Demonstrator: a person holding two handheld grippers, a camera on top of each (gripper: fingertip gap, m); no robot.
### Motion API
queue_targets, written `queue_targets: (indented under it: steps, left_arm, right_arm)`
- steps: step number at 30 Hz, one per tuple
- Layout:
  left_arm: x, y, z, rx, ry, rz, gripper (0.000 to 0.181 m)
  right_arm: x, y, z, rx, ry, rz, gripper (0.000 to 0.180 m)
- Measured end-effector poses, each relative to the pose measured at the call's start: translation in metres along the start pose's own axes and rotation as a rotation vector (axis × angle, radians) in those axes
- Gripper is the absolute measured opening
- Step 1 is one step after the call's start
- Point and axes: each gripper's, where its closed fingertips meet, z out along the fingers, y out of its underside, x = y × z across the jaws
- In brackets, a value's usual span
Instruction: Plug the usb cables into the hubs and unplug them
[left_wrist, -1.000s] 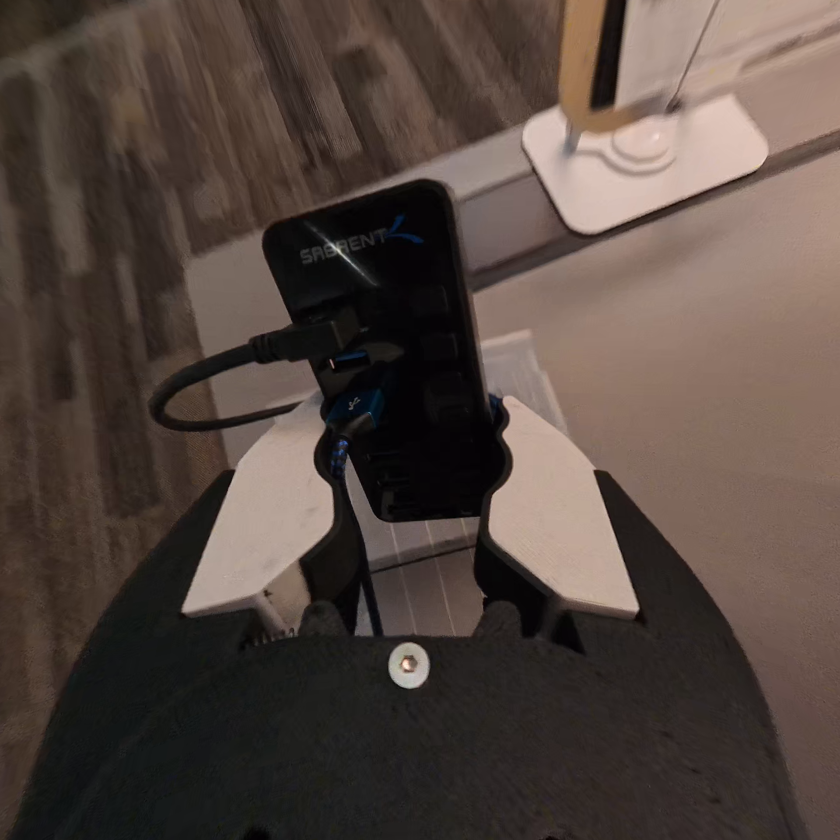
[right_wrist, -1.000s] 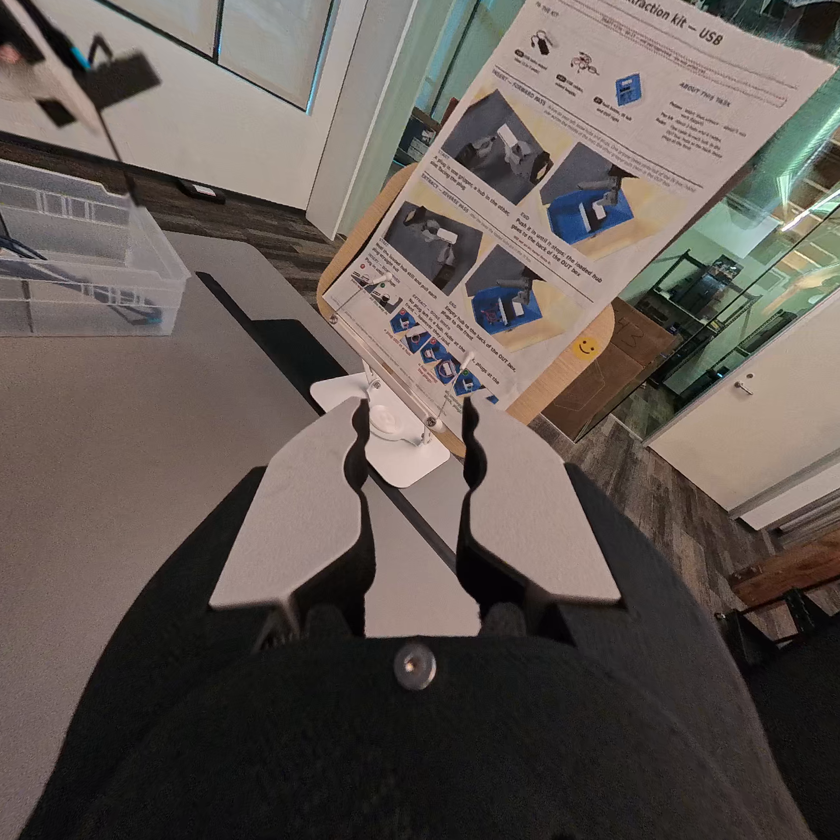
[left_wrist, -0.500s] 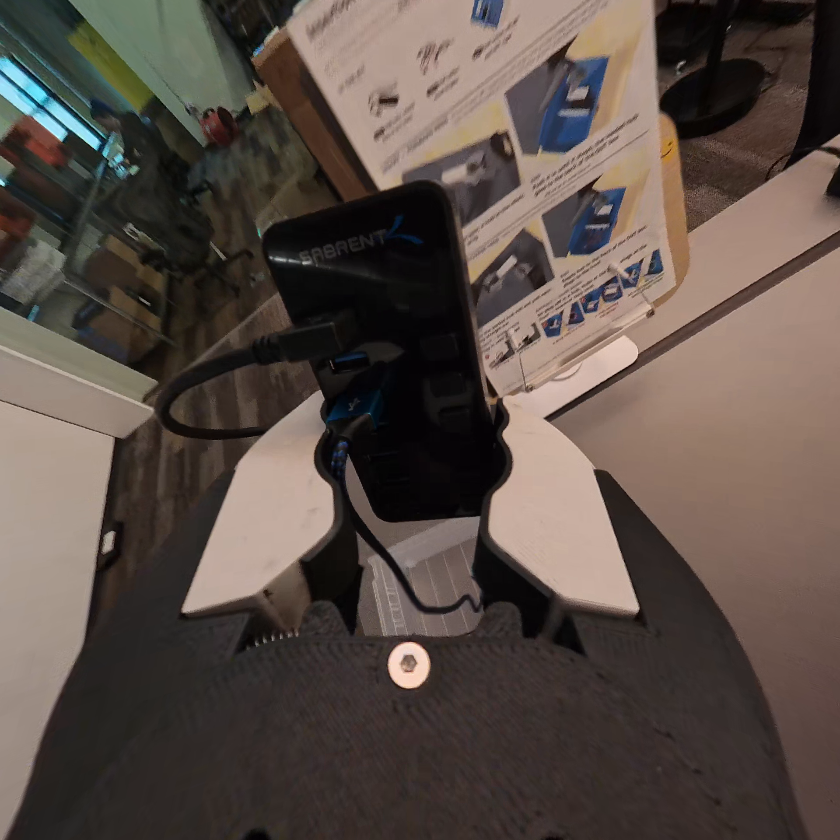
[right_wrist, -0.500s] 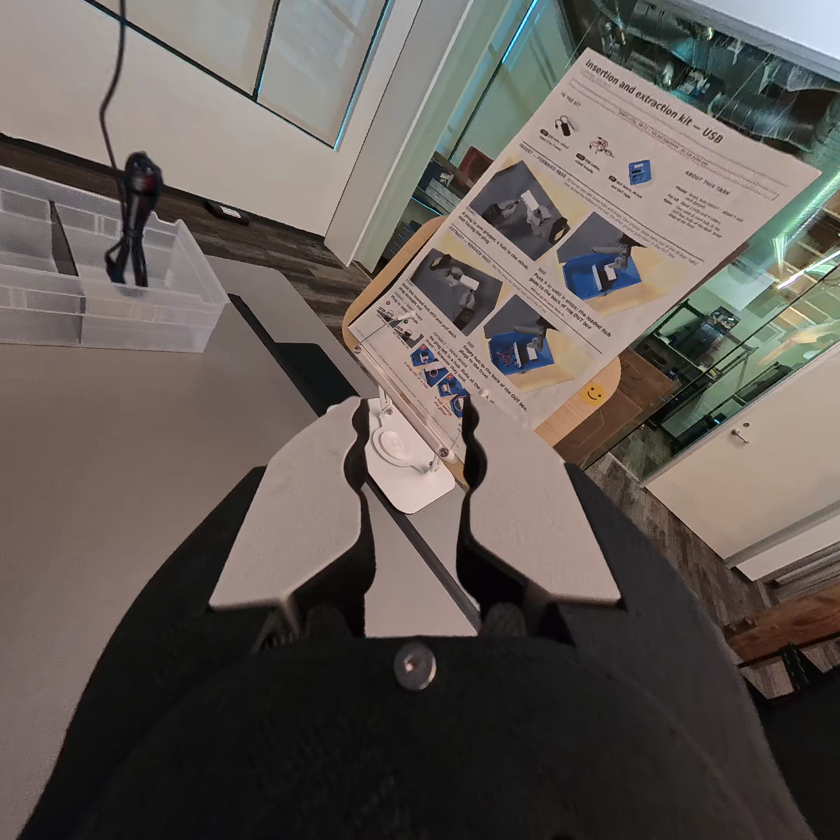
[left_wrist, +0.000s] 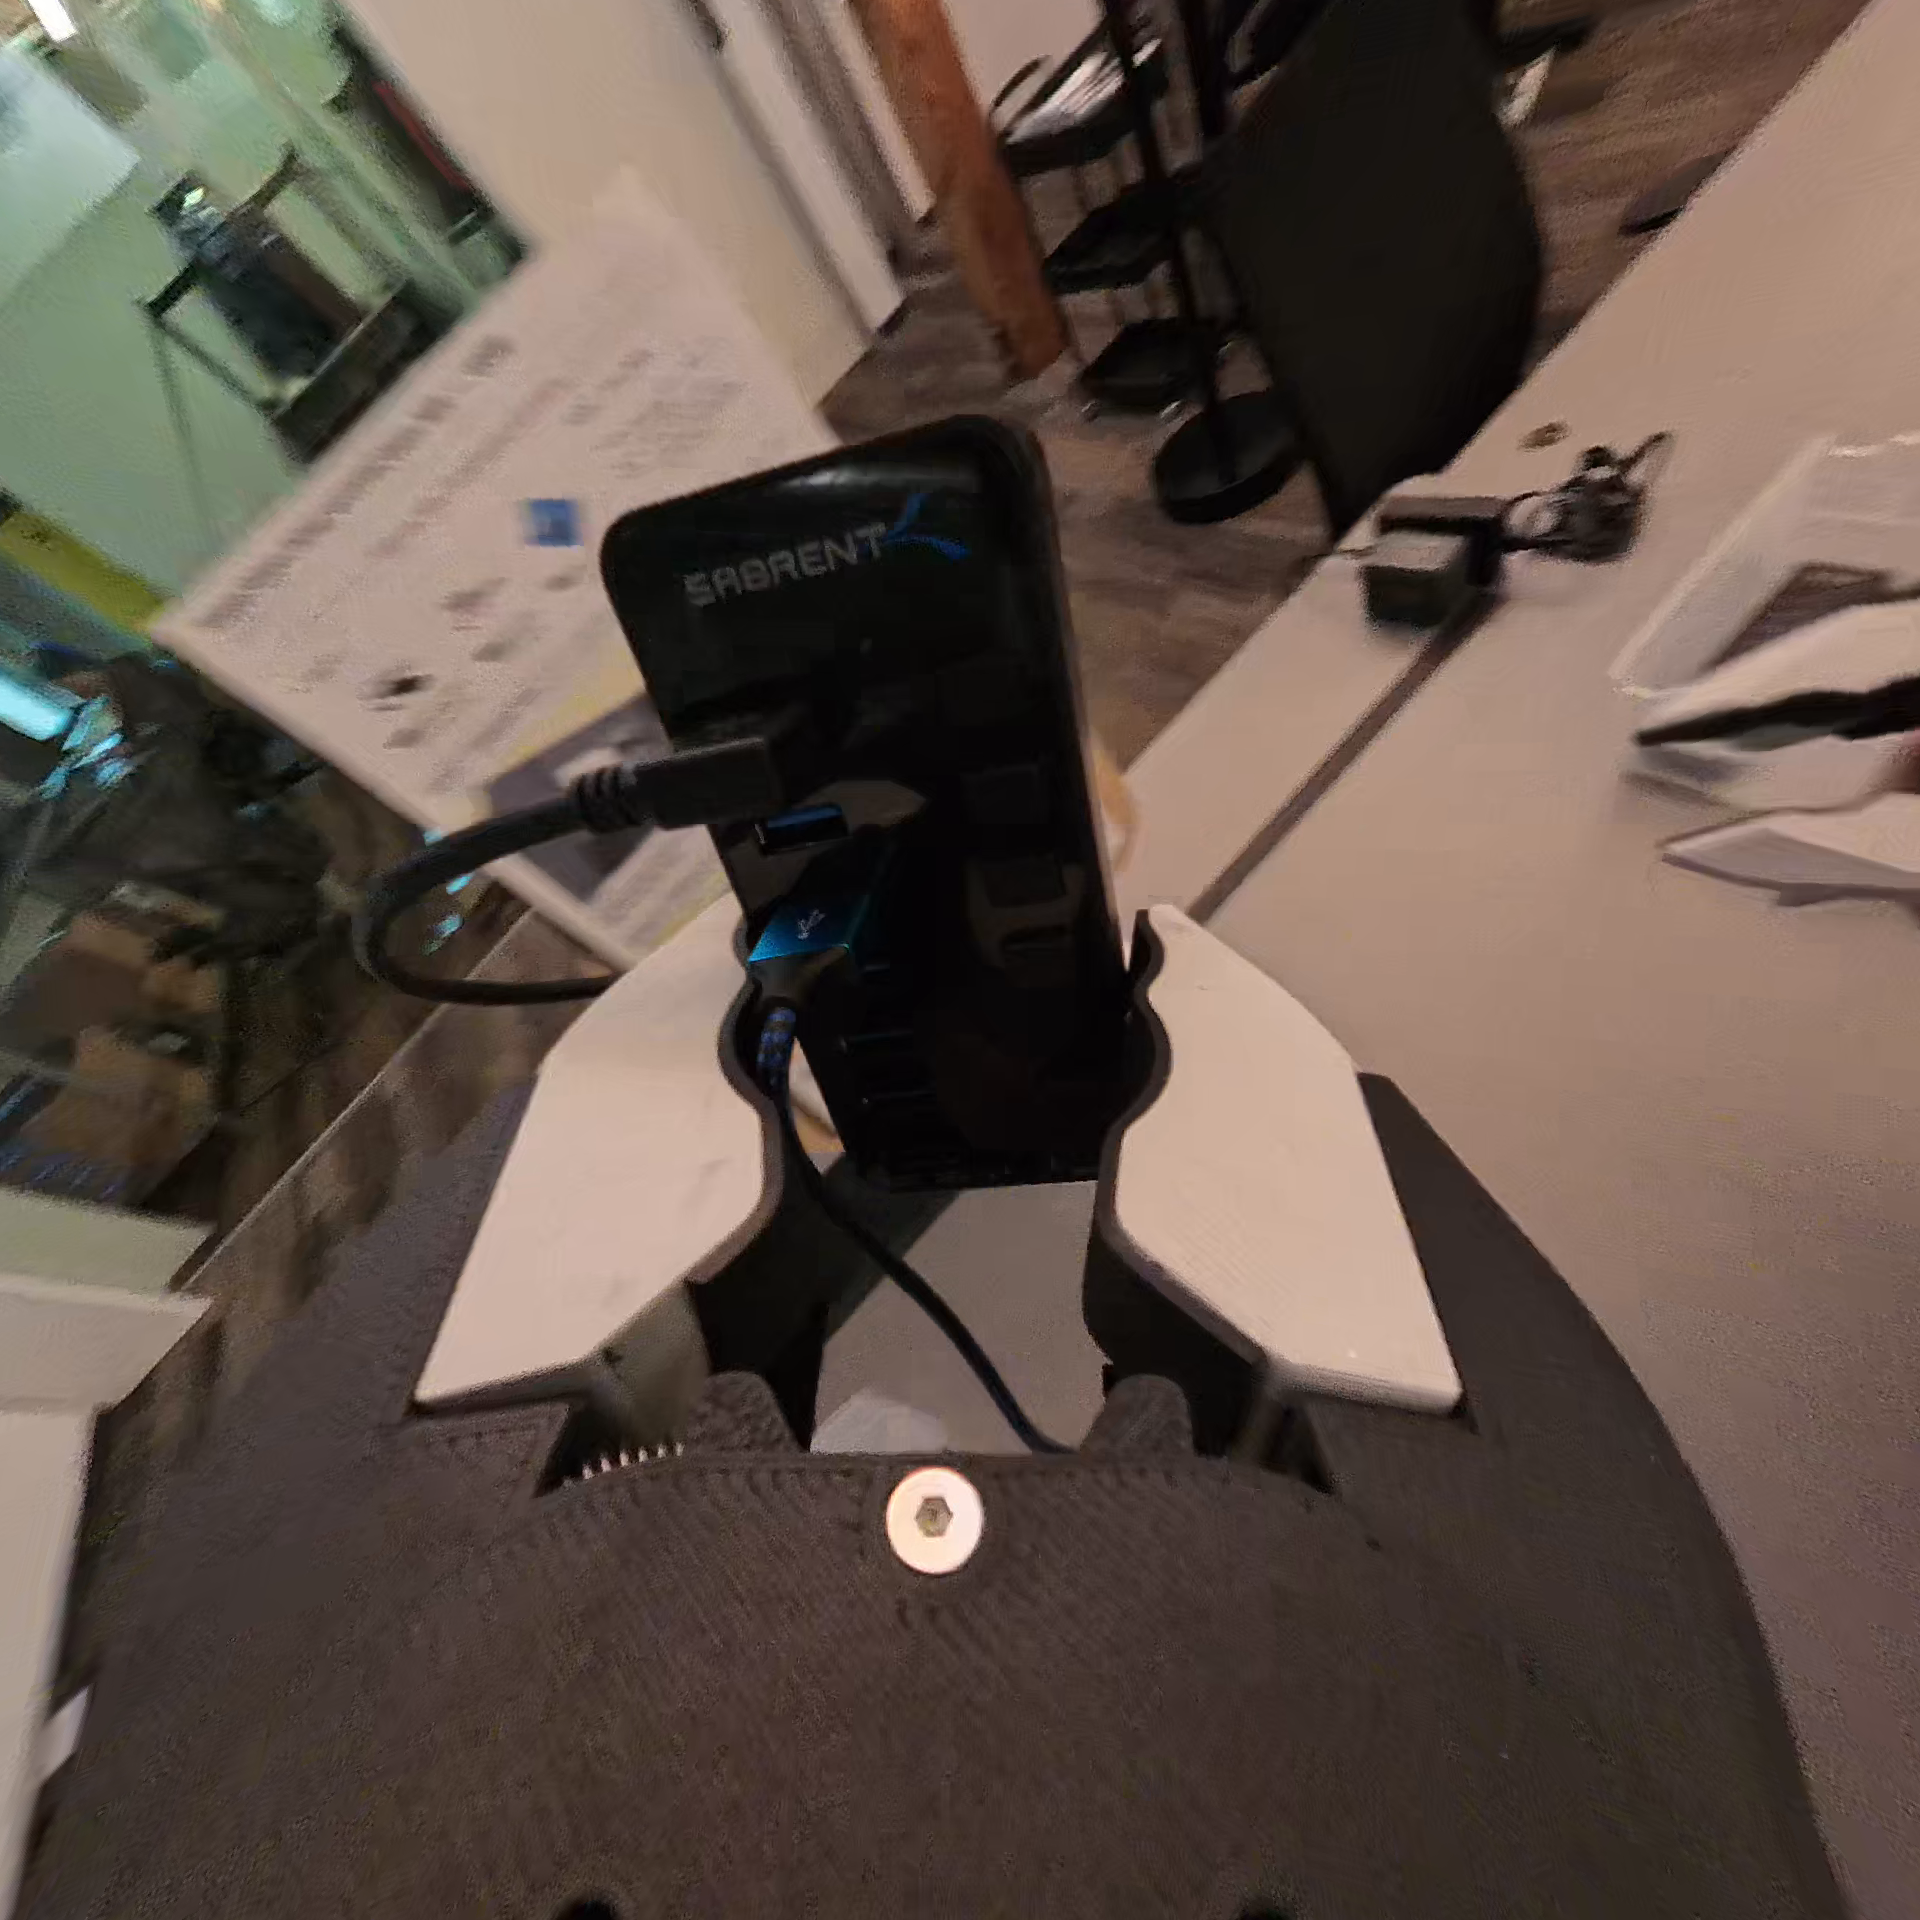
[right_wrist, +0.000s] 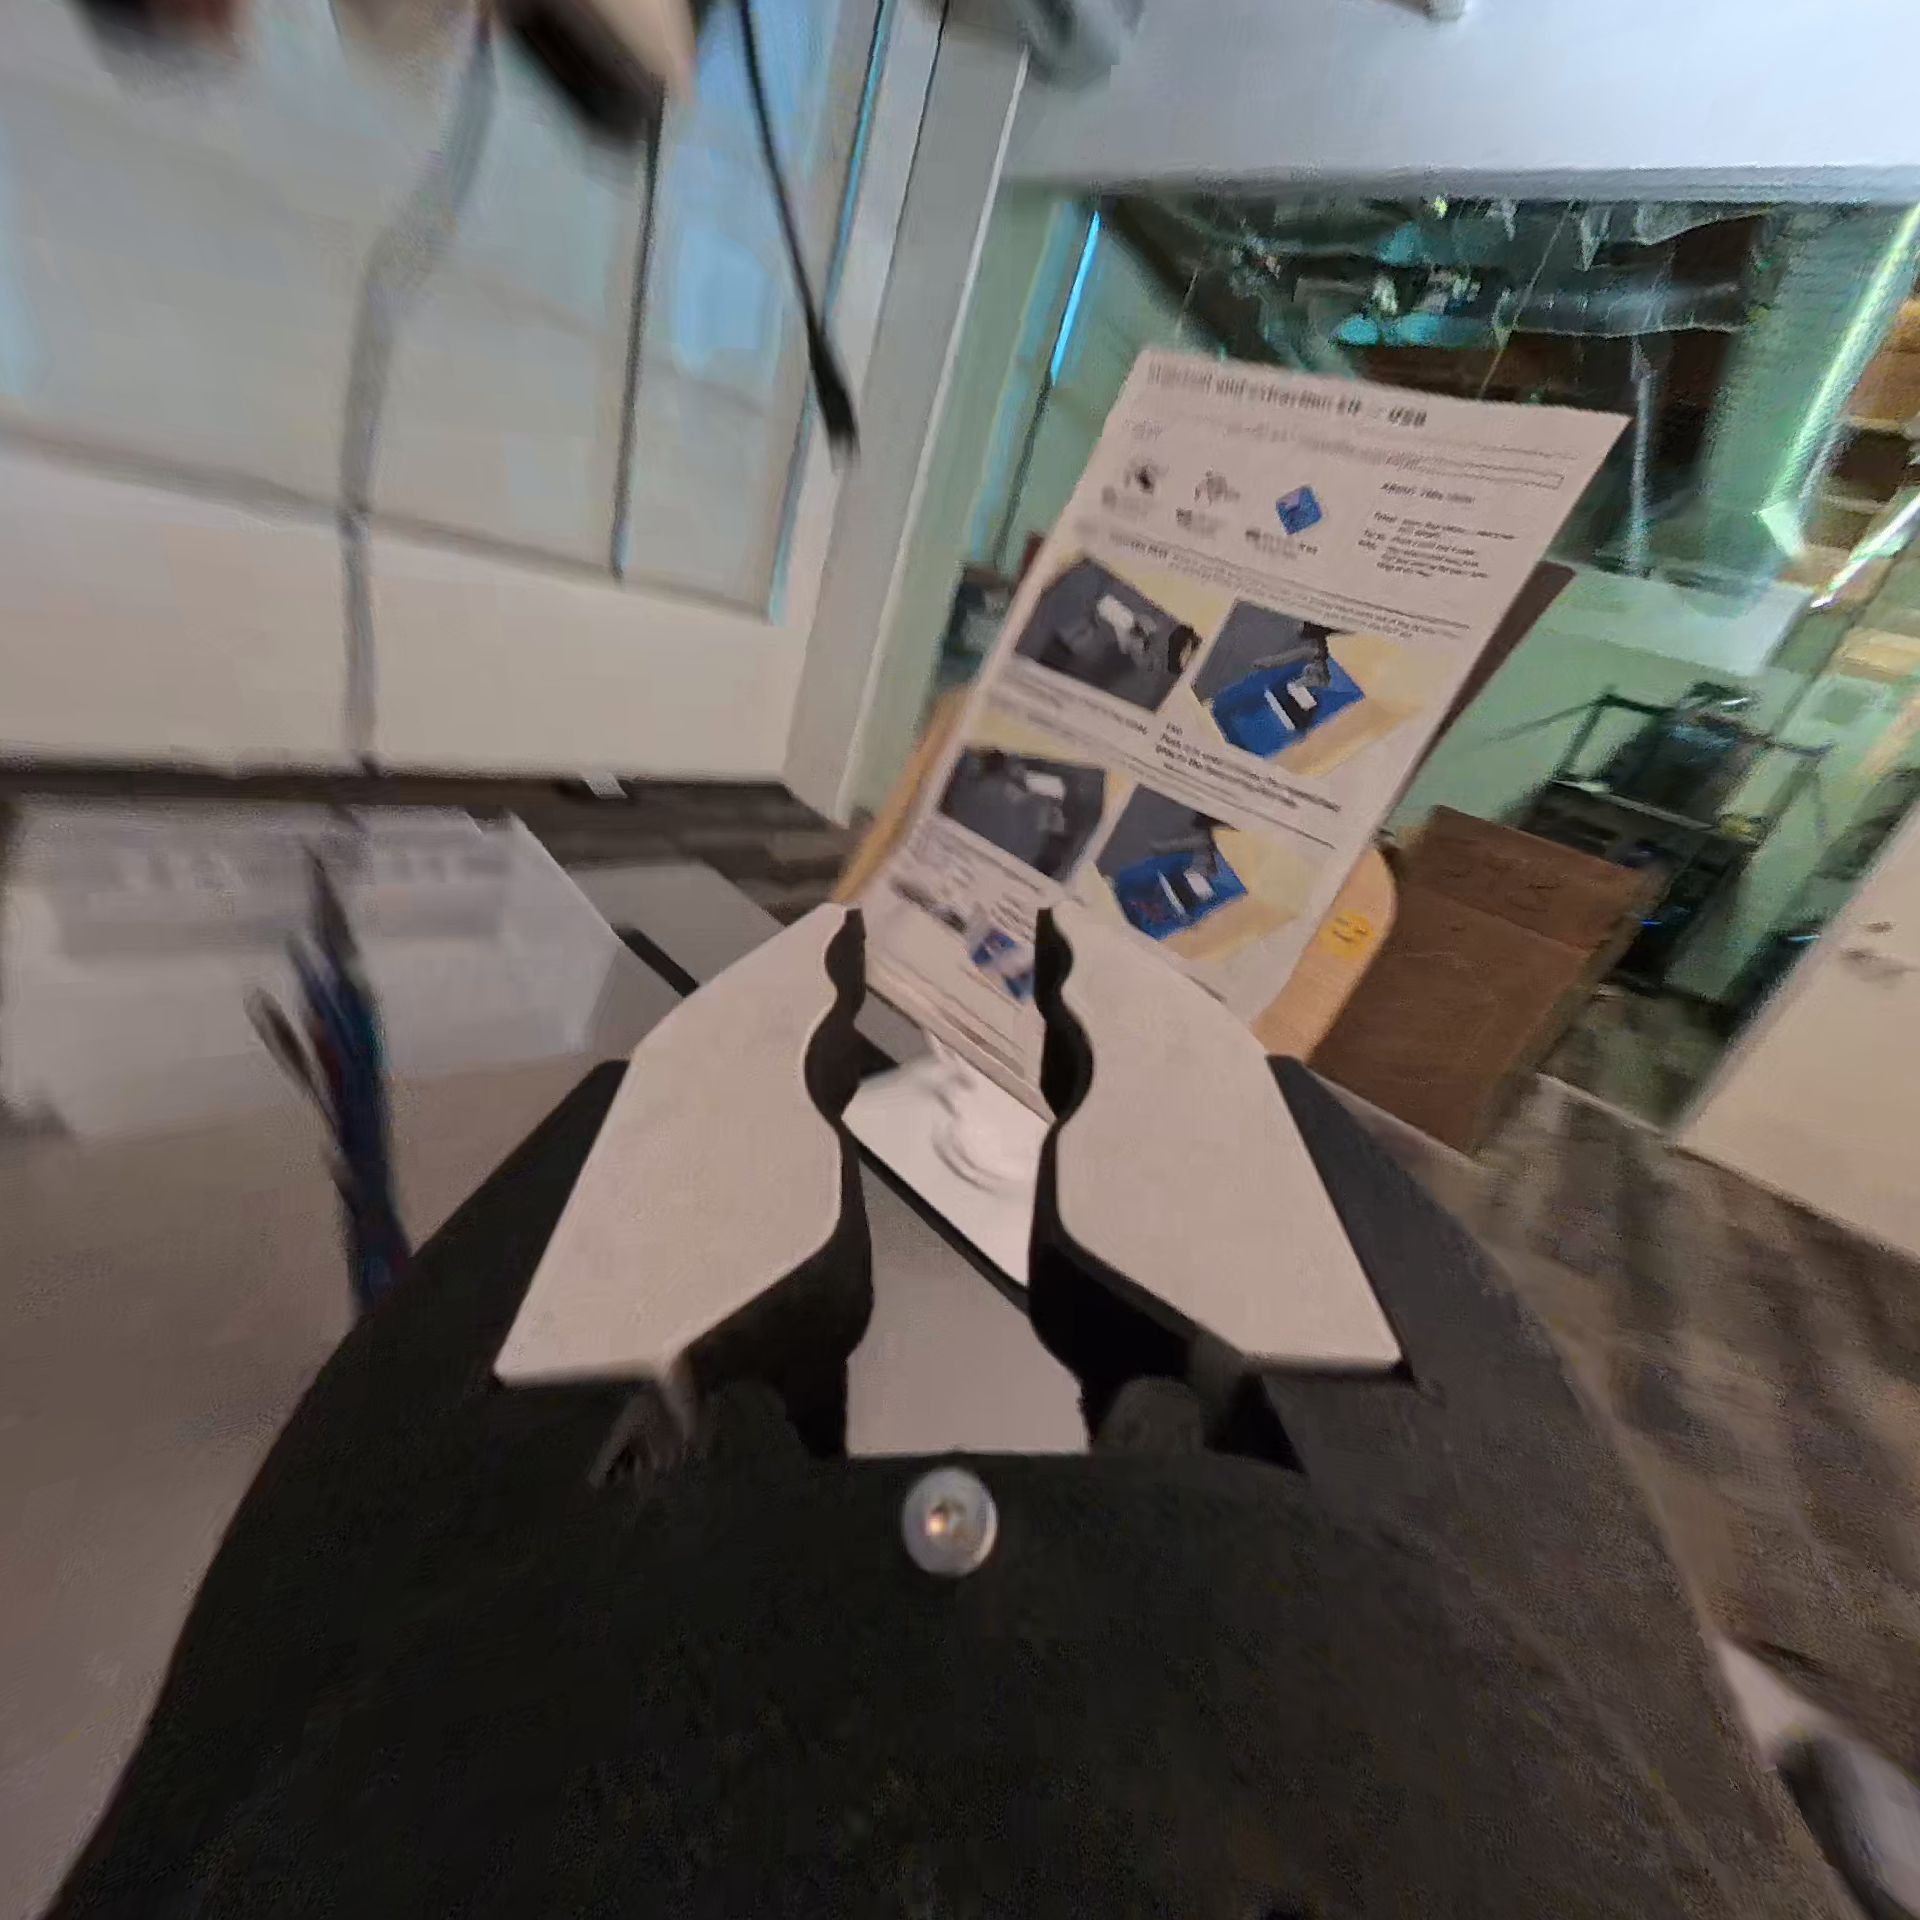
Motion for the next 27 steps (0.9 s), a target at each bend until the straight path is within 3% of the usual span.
queue_targets:
  steps: [2,5,11,13,16,18,20,25,27]
  left_arm:
    - [0.043,0.020,0.023,0.069,0.053,-0.022,0.063]
    - [0.081,0.054,0.053,0.114,-0.057,0.013,0.063]
    - [0.143,0.105,0.103,0.100,-0.113,0.049,0.063]
    - [0.149,0.115,0.116,0.090,-0.127,0.049,0.063]
    - [0.150,0.129,0.129,0.090,-0.130,0.027,0.063]
    - [0.153,0.138,0.135,0.098,-0.087,0.002,0.064]
    - [0.158,0.144,0.137,0.111,-0.042,-0.024,0.064]
    - [0.152,0.139,0.104,0.153,0.040,-0.077,0.094]
    - [0.154,0.131,0.075,0.205,0.152,-0.113,0.080]
  right_arm:
    - [-0.014,-0.024,-0.003,0.148,-0.085,0.198,0.032]
    - [-0.035,-0.044,-0.001,0.276,-0.205,0.433,0.050]
    - [-0.026,0.006,0.036,0.095,-0.041,0.422,0.053]
    - [-0.031,0.019,0.050,0.060,-0.087,0.460,0.049]
    - [-0.034,0.038,0.065,0.020,-0.161,0.551,0.027]
    - [-0.034,0.050,0.071,-0.003,-0.226,0.602,0.028]
    - [-0.034,0.061,0.076,-0.024,-0.314,0.678,0.028]
    - [-0.012,0.075,0.075,0.001,-0.381,0.710,0.027]
    - [-0.006,0.074,0.070,0.021,-0.414,0.701,0.027]
